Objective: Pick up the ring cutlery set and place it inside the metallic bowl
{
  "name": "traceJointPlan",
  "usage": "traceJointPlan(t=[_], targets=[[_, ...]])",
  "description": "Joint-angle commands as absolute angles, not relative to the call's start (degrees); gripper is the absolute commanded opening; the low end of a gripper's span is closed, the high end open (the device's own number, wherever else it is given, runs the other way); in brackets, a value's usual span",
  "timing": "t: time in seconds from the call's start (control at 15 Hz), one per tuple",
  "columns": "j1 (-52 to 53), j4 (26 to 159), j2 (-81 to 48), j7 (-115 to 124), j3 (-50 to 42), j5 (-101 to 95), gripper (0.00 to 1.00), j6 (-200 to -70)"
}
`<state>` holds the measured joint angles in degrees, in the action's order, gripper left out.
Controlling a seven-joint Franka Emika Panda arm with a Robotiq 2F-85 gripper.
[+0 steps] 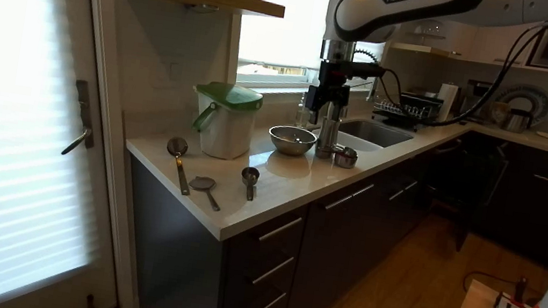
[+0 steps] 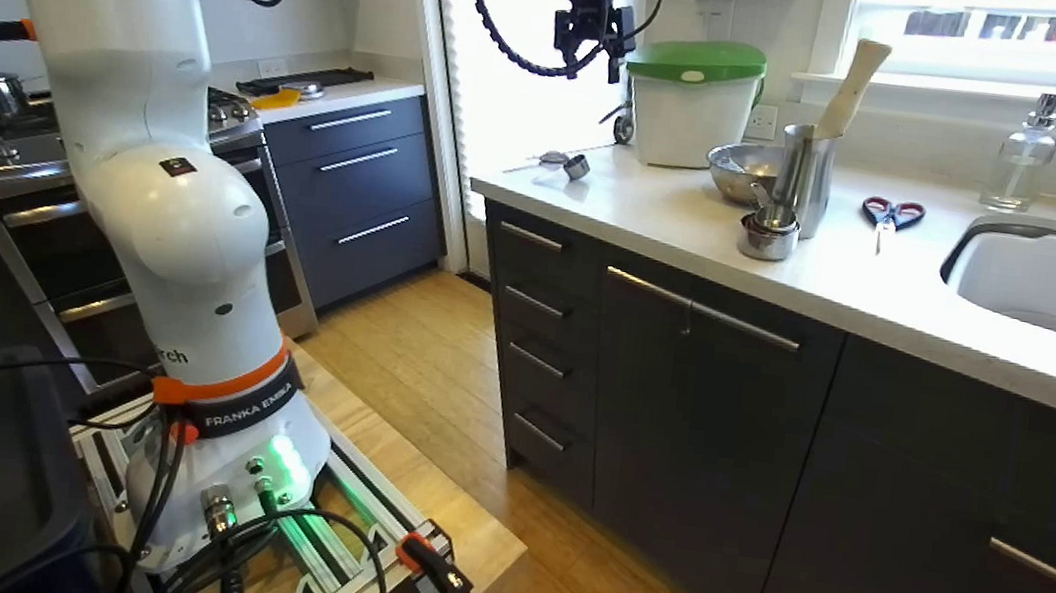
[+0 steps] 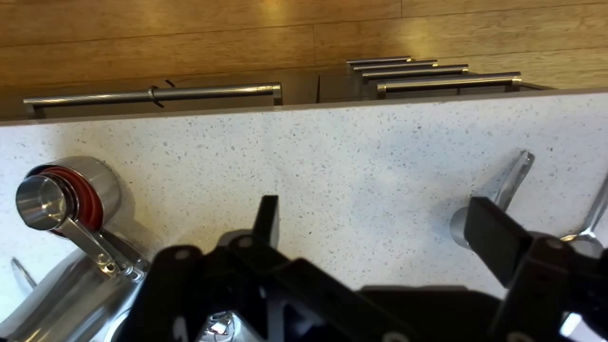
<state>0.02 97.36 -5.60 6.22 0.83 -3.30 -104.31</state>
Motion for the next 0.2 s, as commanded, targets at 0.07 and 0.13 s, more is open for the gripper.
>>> traceJointPlan(t=[0.07, 0.13], targets=[[0.24, 99.43, -3.96, 5.67, 0.59, -3.28, 1.00, -105.12], [0.24, 99.87, -3.63, 5.56, 0.60, -3.28, 1.00, -105.31]])
